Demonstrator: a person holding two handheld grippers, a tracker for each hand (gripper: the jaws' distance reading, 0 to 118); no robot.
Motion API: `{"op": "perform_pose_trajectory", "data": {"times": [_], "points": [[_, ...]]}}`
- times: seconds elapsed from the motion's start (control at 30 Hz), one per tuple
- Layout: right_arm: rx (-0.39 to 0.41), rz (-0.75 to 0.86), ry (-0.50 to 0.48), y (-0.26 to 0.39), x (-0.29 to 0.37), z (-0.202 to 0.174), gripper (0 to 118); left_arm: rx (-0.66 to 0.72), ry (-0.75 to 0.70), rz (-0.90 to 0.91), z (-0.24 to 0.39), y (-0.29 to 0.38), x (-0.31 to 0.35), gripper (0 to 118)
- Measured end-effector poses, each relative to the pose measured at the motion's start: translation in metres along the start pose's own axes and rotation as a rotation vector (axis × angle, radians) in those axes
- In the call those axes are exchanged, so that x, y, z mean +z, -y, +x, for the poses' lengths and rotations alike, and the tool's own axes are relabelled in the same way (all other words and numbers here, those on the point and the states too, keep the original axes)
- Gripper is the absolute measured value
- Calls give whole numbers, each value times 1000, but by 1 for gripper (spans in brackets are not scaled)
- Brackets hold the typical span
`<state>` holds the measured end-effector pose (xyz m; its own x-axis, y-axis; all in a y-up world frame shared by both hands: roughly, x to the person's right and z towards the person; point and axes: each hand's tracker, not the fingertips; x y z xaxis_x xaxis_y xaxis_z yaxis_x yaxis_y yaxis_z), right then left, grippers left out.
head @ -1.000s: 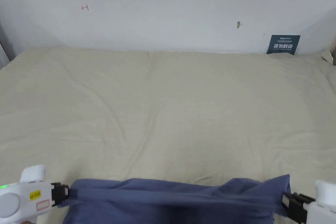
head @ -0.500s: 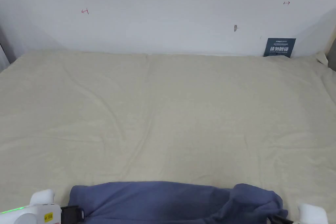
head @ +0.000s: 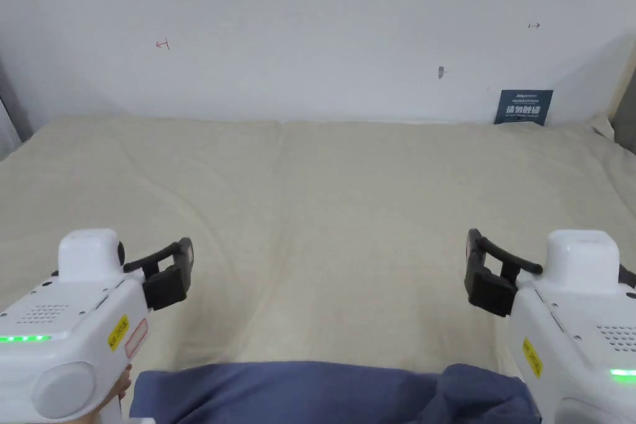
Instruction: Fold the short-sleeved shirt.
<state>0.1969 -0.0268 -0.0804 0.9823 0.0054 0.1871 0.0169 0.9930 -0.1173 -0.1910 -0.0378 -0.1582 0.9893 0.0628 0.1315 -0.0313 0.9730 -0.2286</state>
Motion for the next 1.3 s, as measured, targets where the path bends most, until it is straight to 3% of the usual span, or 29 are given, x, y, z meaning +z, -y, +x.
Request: {"op": "perform_pose_trajectory", "data": {"times": [0.03,0.07,0.1,0.13,0.17,0.3,0.47,0.53,0.67,0.77,0.87,0.97,1.1,1.13,1.2,1.23,1.27,1.3], "points": [[7,18,18,-4,-1,-4,88,-21,-19,35,6,-2,1,84],[14,30,22,-6,0,-7,75,-34,-35,65,11,-2,2,79],[28,51,38,-7,1,-9,52,-29,-29,95,15,-2,4,68],[45,72,79,-7,2,-12,27,-27,-10,138,17,-2,6,45],[51,75,83,-7,0,-14,0,-5,-1,127,18,-2,6,2],[16,74,59,-7,2,-16,0,108,94,30,18,-2,1,0],[18,57,59,-3,0,-15,0,81,94,17,11,4,-4,0],[15,40,59,-1,-2,-16,0,167,176,-73,-7,6,-12,0],[16,17,54,4,-6,-14,0,464,351,-256,-56,23,-29,0],[29,0,49,6,-11,-16,0,536,411,-367,-84,36,-35,0],[42,-14,48,8,-15,-19,0,532,414,-463,-111,52,-42,0],[52,-27,46,10,-20,-24,0,615,439,-557,-137,69,-49,0],[59,-46,46,14,-26,-30,0,557,287,-639,-158,91,-57,0],[61,-52,47,16,-28,-32,0,562,307,-659,-163,98,-60,1],[63,-66,48,19,-33,-34,0,622,302,-747,-174,113,-70,26],[65,-76,48,21,-35,-37,0,648,280,-775,-178,122,-73,43],[68,-85,47,23,-37,-39,0,653,275,-793,-181,130,-77,70],[71,-94,45,25,-39,-40,0,639,272,-807,-182,134,-80,86]]}}
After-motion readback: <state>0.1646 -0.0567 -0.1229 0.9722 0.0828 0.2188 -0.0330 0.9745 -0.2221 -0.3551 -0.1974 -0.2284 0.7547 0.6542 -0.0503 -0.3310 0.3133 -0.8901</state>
